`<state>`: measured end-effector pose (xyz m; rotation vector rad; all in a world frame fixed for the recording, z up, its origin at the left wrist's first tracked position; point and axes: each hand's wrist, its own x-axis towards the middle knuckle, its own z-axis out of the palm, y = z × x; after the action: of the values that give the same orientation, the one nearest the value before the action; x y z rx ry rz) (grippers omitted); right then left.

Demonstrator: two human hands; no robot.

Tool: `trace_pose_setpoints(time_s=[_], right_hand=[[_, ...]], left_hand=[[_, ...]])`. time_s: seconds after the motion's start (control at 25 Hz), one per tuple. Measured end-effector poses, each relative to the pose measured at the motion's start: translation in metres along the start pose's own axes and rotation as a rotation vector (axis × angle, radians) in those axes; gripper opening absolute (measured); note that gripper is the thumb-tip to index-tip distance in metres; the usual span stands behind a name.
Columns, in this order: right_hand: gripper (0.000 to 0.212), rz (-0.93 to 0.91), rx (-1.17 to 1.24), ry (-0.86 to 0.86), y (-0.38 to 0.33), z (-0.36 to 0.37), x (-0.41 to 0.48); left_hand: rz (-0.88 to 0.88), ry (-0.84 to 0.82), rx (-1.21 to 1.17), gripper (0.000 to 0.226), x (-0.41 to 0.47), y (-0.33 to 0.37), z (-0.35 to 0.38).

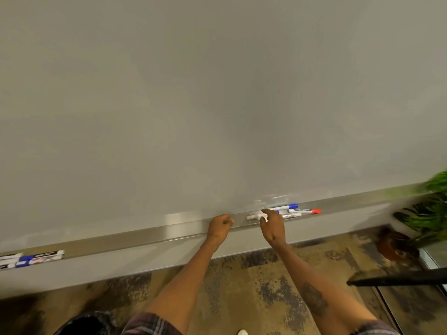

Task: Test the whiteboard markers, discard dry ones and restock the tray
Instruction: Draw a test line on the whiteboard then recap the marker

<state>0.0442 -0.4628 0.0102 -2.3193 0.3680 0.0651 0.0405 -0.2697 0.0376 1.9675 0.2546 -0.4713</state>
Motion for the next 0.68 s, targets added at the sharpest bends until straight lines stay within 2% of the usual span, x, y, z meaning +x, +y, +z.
trace_pose_setpoints(time_s=[0.08,0.16,0.28,0.36,0.56,0.68], right_hand=[[0.033,0.081,0.074,0.018,0.017,-0.012,0.01],[0.033,0.143,0.143,0.018,0.03,-0.021,0.02],[0.046,0.225,0.206,-0.02,0.039,-0.03,0.031],[0.047,0.25,0.211,-0.046,0.045,-0.03,0.036],[0.028,0.241,0.22,-0.084,0.061,-0.017,0.047],[0.028,0.241,0.268,-0.095,0.061,-0.015,0.051]], left_hand=[[-0.001,-0.019,0.028,0.008,0.009,0.005,0.019],[-0.021,-0.032,0.046,0.02,0.02,0.009,0.035],[-0.061,-0.035,0.054,0.038,0.033,0.014,0.055],[-0.106,-0.044,0.048,0.035,0.04,0.015,0.066],[-0.199,-0.077,-0.021,0.013,0.054,0.01,0.084],[-0.248,-0.101,-0.099,0.02,0.06,0.009,0.087]])
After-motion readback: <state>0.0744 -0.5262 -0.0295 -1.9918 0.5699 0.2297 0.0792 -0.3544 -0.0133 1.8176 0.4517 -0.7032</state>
